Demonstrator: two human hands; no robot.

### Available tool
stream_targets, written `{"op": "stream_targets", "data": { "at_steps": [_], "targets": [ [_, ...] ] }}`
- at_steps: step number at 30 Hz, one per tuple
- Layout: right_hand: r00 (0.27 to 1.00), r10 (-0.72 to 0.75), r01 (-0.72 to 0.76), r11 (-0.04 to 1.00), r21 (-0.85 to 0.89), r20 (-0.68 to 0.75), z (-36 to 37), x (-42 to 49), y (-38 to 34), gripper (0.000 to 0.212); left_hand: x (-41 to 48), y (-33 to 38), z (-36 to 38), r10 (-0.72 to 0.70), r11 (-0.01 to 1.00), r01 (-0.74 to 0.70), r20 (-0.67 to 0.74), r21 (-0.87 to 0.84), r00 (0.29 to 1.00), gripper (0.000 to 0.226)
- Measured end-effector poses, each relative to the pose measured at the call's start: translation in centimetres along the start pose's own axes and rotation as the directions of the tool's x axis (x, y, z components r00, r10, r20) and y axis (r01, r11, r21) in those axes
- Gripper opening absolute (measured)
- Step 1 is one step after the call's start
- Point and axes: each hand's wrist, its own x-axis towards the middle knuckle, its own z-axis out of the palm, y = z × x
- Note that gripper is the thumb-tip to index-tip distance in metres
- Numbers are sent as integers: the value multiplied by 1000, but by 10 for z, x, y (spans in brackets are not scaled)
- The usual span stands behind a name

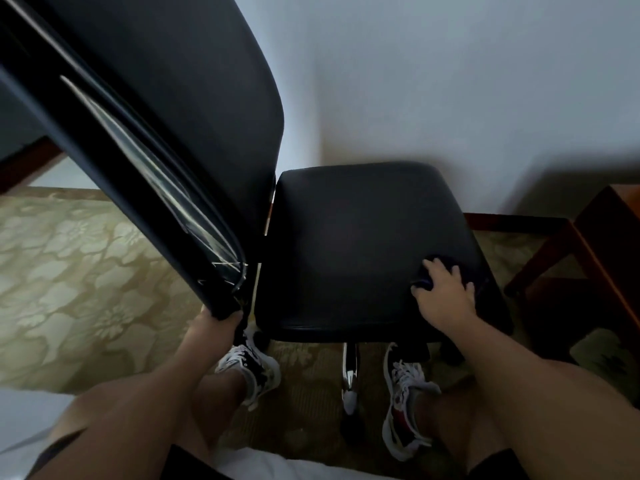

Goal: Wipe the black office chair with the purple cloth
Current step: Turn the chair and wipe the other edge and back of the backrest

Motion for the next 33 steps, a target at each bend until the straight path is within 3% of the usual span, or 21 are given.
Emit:
{"op": "stream_targets", "data": {
  "at_steps": [3,7,12,17,22,30,33],
  "targets": [
    [981,-154,152,988,22,120,17,-13,-29,61,2,4,-4,-8,999,9,29,-33,1000,27],
    [946,-242,227,969,96,215,39,-32,-68,60,-2,3,-9,3,1000,-2,60,-9,998,33],
    [947,-319,306,922,236,19,61,-56,-102,53,-15,5,-11,60,997,-63,77,37,995,54],
    [904,-426,361,818,448,48,58,-78,-152,56,-23,5,-14,62,994,-70,100,88,993,53],
    [902,-419,315,804,504,103,66,-97,-157,33,-28,2,-2,122,976,-136,91,168,988,48],
    [872,-443,224,739,636,207,93,-89,-189,19,-22,6,0,146,932,-205,207,300,967,37],
    [891,-422,229,734,640,166,111,-85,-197,17,-23,3,0,85,968,-119,157,220,984,42]
  ]
}}
